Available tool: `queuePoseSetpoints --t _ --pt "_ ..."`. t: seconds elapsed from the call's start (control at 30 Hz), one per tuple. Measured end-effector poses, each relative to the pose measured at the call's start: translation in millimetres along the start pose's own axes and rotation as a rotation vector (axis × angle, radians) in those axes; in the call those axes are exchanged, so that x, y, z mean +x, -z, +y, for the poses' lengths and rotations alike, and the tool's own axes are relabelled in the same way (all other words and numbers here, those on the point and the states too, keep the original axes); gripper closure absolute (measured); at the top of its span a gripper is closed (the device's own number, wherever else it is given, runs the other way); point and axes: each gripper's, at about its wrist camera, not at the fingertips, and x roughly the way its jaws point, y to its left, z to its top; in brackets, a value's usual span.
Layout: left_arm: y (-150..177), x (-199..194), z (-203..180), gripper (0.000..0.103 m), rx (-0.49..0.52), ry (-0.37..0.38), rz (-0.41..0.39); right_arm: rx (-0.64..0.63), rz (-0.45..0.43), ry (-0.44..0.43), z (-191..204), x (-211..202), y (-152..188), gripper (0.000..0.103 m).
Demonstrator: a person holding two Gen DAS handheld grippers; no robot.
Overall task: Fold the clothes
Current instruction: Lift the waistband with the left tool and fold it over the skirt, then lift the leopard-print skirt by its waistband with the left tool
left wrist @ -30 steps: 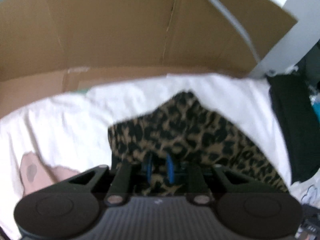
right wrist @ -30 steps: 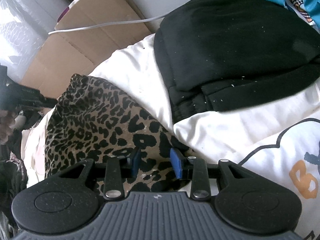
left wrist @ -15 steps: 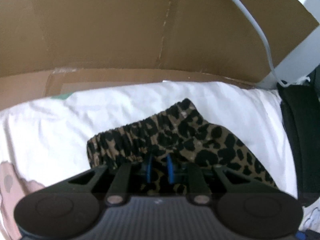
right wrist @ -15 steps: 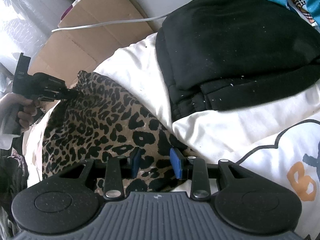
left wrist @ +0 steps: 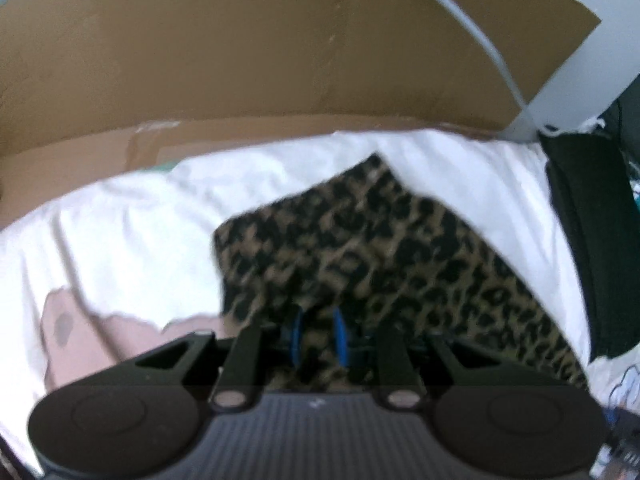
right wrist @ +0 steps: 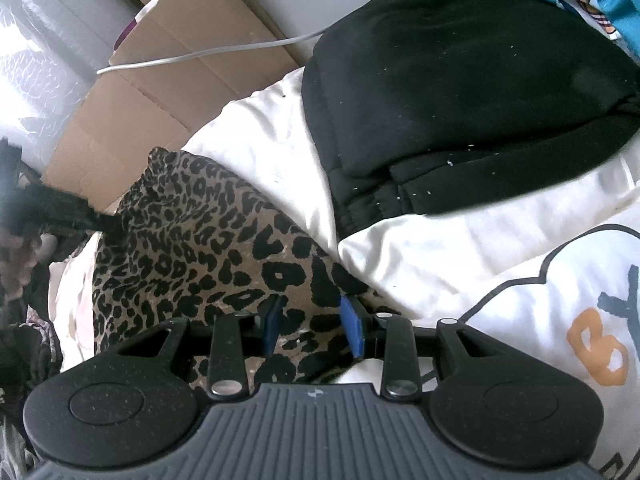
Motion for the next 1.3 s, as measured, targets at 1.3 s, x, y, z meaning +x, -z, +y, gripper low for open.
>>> queuePoseSetpoints --t 1.3 --pt "133 -4 -22 0.086 0.131 0.150 0.067 -0.102 -0.027 0.100 19 -47 -2 0.060"
